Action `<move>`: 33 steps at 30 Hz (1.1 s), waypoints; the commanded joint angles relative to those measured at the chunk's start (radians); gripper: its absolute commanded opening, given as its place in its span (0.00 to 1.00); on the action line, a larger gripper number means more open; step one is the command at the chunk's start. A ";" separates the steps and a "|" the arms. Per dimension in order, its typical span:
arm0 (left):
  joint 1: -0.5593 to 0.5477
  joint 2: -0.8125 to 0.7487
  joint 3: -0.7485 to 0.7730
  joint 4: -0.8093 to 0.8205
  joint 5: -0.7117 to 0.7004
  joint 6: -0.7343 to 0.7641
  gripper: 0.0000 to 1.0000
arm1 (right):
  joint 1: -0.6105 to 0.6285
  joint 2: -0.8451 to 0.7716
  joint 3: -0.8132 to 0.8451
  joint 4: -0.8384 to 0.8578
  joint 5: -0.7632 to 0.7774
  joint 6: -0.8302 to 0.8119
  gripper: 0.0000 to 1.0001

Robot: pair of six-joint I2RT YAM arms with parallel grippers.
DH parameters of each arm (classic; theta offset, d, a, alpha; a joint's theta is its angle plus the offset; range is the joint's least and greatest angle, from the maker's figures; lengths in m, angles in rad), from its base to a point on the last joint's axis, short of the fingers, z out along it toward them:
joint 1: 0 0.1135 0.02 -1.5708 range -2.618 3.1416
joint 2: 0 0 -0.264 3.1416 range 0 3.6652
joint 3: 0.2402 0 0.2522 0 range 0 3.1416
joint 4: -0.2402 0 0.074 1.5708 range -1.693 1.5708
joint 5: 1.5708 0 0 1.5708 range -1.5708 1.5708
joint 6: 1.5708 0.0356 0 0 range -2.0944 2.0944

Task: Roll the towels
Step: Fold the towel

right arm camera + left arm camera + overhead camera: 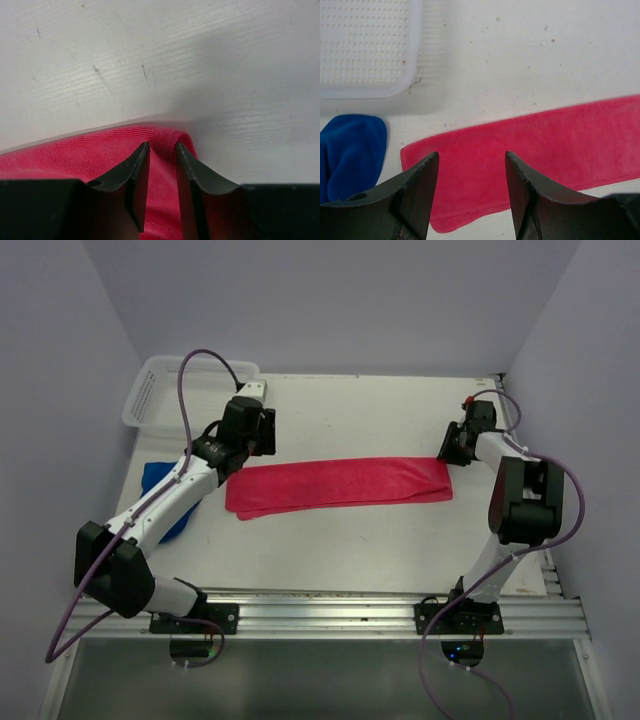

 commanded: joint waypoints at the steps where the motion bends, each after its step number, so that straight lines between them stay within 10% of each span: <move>1: 0.008 -0.012 0.001 -0.009 0.027 0.041 0.59 | -0.005 0.015 0.059 -0.006 -0.048 -0.005 0.30; 7: 0.008 -0.020 -0.048 0.005 0.011 0.058 0.60 | -0.005 0.041 0.101 -0.009 -0.073 -0.013 0.06; 21: 0.012 -0.010 -0.065 0.015 -0.009 0.074 0.61 | -0.007 0.069 0.181 -0.078 -0.047 -0.054 0.01; 33: 0.029 -0.023 -0.088 0.044 0.010 0.092 0.68 | -0.014 0.092 0.239 -0.122 0.002 -0.041 0.35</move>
